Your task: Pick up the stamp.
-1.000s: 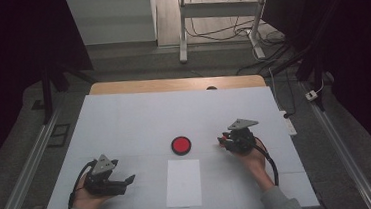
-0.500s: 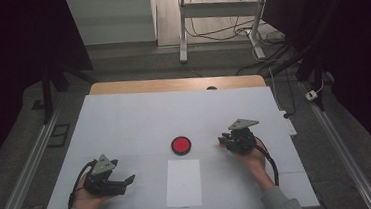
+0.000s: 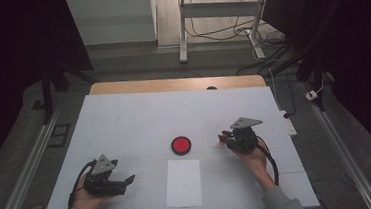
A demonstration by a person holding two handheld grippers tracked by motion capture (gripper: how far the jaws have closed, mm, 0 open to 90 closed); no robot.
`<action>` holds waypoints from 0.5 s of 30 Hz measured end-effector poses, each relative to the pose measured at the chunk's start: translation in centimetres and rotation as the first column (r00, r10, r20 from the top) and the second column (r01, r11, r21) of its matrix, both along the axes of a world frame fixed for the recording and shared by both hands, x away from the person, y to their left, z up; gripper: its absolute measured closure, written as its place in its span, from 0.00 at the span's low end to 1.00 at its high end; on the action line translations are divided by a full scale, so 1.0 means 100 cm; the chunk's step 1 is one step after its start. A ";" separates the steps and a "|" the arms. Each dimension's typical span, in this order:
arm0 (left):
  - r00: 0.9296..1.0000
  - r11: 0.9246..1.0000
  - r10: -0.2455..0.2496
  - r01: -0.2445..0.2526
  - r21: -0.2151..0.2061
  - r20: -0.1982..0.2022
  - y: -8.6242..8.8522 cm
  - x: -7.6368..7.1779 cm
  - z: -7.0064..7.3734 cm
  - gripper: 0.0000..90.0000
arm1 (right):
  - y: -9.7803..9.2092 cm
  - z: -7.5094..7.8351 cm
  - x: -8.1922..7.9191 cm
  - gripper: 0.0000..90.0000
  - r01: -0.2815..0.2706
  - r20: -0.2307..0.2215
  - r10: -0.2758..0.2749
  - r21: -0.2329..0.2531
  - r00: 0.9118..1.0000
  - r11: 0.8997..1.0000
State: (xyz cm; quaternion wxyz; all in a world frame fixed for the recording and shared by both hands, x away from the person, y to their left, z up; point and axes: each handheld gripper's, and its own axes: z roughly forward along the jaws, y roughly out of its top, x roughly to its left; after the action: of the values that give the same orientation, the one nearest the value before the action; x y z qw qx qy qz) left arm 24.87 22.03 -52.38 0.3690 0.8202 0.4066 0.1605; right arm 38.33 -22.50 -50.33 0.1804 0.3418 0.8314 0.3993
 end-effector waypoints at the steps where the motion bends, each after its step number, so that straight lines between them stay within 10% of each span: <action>1: 1.000 1.000 0.000 0.000 0.000 0.000 0.000 0.000 0.000 0.18 | 0.000 0.002 0.000 0.79 -0.001 0.001 0.001 0.018 1.000 1.000; 15: 1.000 1.000 0.001 -0.001 0.001 -0.001 0.000 0.000 0.000 0.18 | -0.002 0.013 -0.004 0.79 -0.008 0.025 0.006 0.052 1.000 0.999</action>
State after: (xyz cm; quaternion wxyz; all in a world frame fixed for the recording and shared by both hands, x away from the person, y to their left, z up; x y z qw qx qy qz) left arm 24.87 22.02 -52.42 0.3683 0.8204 0.4068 0.1607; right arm 37.90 -22.70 -49.04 0.1803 0.3384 0.8195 0.4258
